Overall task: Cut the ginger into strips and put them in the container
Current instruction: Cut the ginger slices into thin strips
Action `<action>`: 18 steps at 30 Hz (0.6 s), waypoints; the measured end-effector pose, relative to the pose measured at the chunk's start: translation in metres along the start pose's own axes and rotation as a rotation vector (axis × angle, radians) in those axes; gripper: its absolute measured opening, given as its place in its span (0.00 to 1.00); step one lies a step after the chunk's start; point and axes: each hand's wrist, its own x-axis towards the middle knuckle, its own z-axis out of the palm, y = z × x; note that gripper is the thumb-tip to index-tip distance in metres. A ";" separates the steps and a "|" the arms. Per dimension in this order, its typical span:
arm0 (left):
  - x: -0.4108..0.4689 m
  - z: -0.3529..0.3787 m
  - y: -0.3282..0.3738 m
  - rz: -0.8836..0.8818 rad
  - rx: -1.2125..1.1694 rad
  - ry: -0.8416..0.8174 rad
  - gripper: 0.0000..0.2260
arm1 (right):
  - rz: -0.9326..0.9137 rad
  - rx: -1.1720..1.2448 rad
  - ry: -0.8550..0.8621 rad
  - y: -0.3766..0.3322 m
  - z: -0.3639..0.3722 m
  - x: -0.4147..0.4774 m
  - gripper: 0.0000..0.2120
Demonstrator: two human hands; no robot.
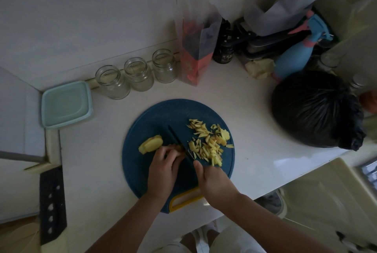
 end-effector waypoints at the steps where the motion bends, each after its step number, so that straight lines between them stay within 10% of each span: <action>1: 0.000 0.000 0.000 0.003 -0.001 -0.002 0.11 | 0.006 0.002 -0.003 -0.001 0.000 0.002 0.28; 18: -0.006 0.000 -0.002 0.017 0.053 -0.003 0.09 | 0.033 0.236 0.092 0.000 -0.012 0.002 0.32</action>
